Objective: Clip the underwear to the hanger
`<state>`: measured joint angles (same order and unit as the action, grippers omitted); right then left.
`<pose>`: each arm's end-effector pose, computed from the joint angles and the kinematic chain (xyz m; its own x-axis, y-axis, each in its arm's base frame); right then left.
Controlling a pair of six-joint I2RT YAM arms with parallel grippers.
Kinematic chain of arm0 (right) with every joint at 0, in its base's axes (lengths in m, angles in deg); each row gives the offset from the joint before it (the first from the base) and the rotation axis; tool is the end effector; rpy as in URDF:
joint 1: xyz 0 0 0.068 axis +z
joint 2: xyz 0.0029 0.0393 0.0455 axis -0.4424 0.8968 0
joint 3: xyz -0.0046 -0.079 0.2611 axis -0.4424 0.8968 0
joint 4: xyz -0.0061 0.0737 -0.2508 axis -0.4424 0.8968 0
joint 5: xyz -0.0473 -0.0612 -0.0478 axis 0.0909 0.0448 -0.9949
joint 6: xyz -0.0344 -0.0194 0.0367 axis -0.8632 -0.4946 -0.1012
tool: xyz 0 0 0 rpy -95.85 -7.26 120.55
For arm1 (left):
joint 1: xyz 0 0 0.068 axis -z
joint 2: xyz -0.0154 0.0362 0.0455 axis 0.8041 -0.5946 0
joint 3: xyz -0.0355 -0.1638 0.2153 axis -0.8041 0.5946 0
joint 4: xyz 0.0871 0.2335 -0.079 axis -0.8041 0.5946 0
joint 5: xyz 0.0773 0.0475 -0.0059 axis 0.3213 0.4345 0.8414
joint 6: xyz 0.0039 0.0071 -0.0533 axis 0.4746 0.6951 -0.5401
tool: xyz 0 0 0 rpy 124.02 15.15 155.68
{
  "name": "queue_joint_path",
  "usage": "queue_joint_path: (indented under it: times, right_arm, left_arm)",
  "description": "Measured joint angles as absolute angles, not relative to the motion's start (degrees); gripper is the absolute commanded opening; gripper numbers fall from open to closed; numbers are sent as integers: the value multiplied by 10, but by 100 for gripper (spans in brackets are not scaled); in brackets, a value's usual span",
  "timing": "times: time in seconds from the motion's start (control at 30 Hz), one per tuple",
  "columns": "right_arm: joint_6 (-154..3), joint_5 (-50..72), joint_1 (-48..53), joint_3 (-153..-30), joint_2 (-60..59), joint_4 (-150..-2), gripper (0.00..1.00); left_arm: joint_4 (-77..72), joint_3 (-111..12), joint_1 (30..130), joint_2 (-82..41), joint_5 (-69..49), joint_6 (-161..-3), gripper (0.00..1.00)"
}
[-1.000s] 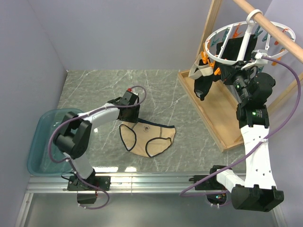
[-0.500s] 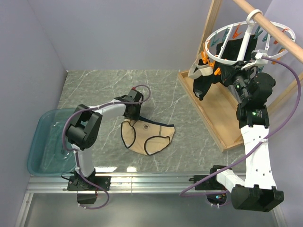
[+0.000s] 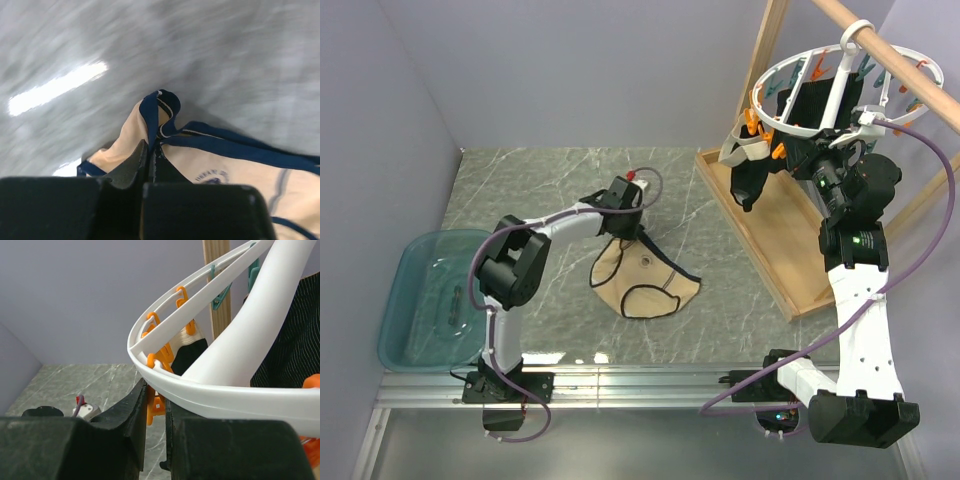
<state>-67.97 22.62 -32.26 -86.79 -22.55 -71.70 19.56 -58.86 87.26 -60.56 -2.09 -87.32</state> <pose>0.2183 -0.0113 0.4612 0.0594 0.2296 -0.9715 -0.2464 0.9464 0.2087 0.3606 -0.2412 0.1777 -0.8036 0.1937 -0.5627 0.3427 0.9236 -0.1715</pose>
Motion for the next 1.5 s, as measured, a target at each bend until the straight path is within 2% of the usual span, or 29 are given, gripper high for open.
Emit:
queue_joint_path:
  times: [0.47, 1.07, 1.5]
  right_arm:
    - [-646, 233, -323, -862, -225, -729, 0]
    - [-590, 252, -325, -840, -227, -771, 0]
    - [-570, 266, -326, -835, -227, -793, 0]
  left_arm:
    - [-30, -613, 945, -539, -154, -872, 0]
    - [-56, -798, 975, -604, -197, -1012, 0]
    - [-48, -852, 997, -608, -210, -1070, 0]
